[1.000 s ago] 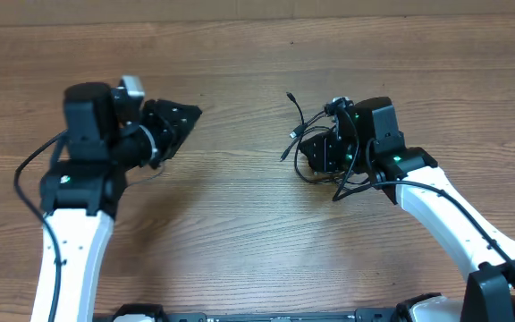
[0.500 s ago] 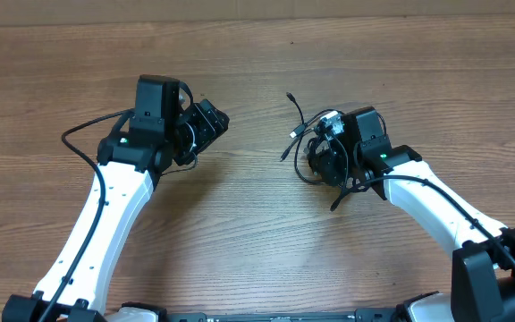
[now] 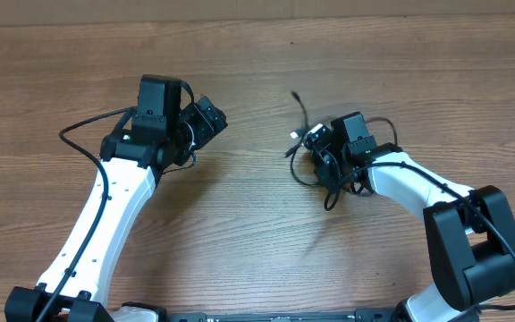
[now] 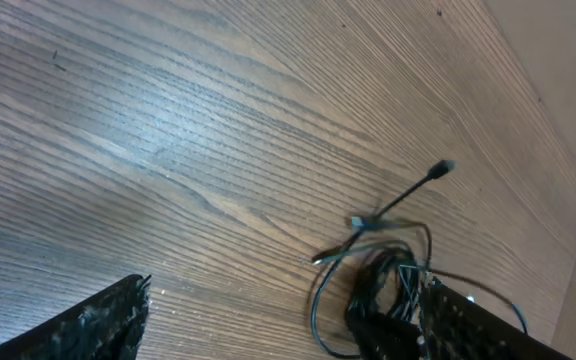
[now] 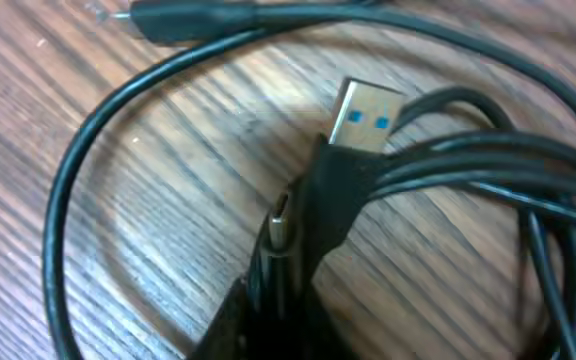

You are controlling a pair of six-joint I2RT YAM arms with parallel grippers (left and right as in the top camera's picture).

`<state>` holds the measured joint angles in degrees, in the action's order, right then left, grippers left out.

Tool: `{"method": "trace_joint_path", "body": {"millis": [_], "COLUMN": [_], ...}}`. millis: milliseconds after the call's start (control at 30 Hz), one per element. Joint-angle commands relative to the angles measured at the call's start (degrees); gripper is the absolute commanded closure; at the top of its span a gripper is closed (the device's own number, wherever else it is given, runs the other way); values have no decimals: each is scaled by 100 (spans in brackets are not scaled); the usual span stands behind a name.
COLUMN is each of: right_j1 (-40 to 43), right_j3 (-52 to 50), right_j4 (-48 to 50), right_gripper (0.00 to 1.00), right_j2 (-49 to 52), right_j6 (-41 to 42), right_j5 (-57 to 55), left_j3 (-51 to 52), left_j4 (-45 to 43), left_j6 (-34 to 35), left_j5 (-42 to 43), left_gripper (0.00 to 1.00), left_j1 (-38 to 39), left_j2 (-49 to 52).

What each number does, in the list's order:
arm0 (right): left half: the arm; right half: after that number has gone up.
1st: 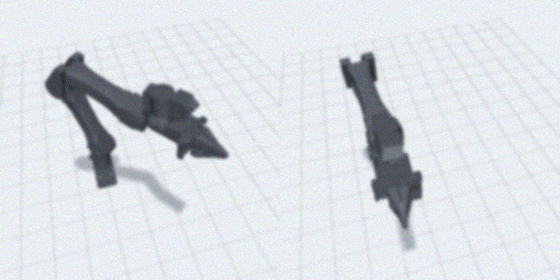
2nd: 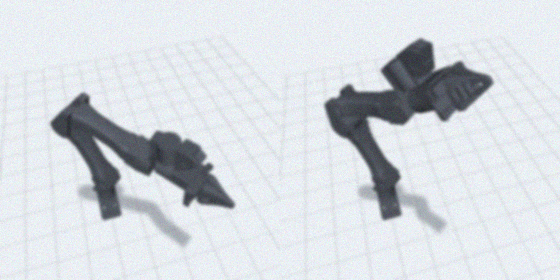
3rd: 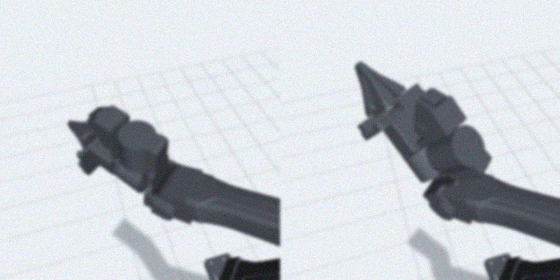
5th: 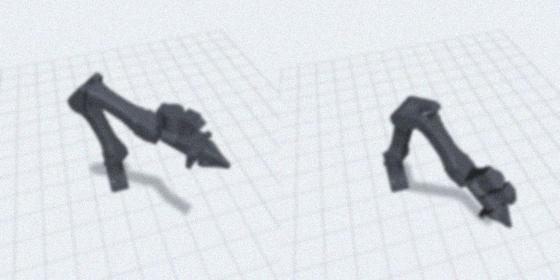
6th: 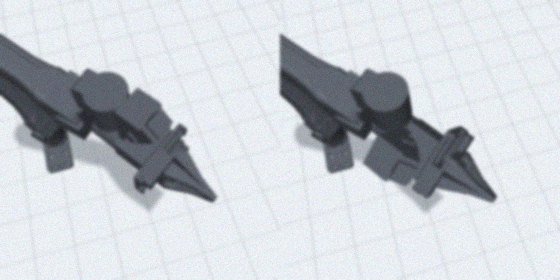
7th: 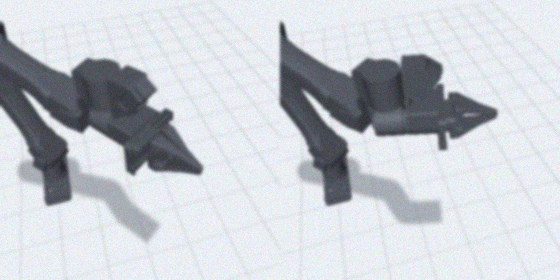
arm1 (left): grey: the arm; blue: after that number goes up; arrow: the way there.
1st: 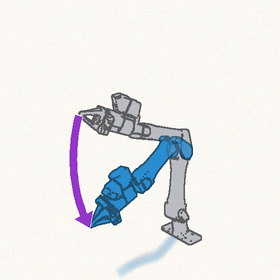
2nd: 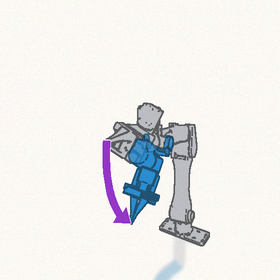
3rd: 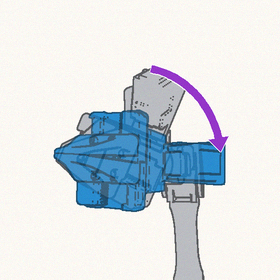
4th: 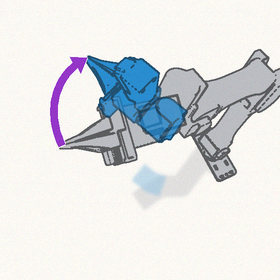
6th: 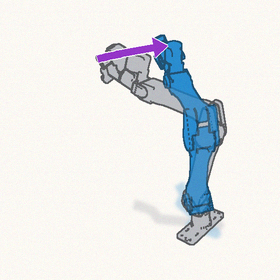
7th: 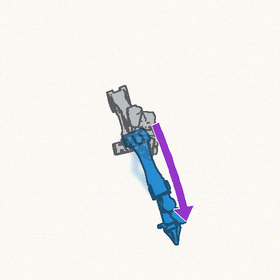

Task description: Untangle cables

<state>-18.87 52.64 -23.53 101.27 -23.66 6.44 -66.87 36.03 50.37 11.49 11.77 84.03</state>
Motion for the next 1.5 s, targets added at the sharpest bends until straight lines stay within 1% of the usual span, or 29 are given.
{"method": "trace_joint_path", "body": {"millis": [0,33,100,133,167,233,333,400,433,533,600,633,667,733,867,933,1000,1133,1200,1333,1467], "right_j1": [-15,-15,-13,-13,-13,-13,-13,-9,15,83,94,94,94,101,101,129,175,219,219,223,229], "right_j3": [149,256,592,776,905,1193,1233,1233,1231,1231,1231,1231,1231,1231,1231,1231,1231,1231,1231,1231,1231], "right_j4": [-140,-208,-391,-514,-623,-868,-763,-649,-535,-50,184,201,201,321,439,549,645,688,723,745,743], "right_gripper": [96,96,96,96,96,96,96,96,96,96,96,96,96,96,96,96,96,96,96,96,96], "right_j2": [-24,-109,-367,-496,-581,-804,-951,-966,-966,-966,-964,-966,-964,-964,-964,-964,-964,-964,-964,-964,-966], "right_j6": [1178,1482,2100,2321,2398,2538,2940,3405,3751,4454,4999,5388,6026,6749,7617,8102,8432,8721,8758,8754,8752], "right_j5": [299,739,2214,2918,3342,4360,4994,5086,5075,4990,4631,4308,3842,3449,3475,3480,3635,4048,4225,4516,4597], "left_j3": [-90,-90,-90,-90,-90,-90,-90,-90,-87,-87,-79,-79,-79,-79,-79,-76,-76,-76,-76,-76,-76], "left_j4": [15,24,42,44,17,-116,-369,-391,-326,-166,-116,-98,-48,22,-13,15,-11,-61,-76,-81,-155], "left_j6": [-114,-129,-299,-529,-726,-1379,-2299,-2828,-2990,-3010,-3029,-3029,-3038,-3224,-3265,-3329,-3423,-3569,-3585,-3582,-3582], "left_j5": [-114,-114,-85,48,205,977,2122,2575,2671,2669,2669,2669,2669,2712,2629,2297,2024,1744,1567,1086,820], "left_gripper": [14,14,15,17,17,18,17,17,17,17,18,19,20,22,22,24,25,25,27,35,35], "left_j1": [22,22,26,26,26,26,35,46,61,129,192,219,286,448,745,940,1099,1233,1274,1279,1268], "left_j2": [57,57,57,57,57,57,61,61,61,61,61,61,61,61,61,61,61,61,63,63,63]}}
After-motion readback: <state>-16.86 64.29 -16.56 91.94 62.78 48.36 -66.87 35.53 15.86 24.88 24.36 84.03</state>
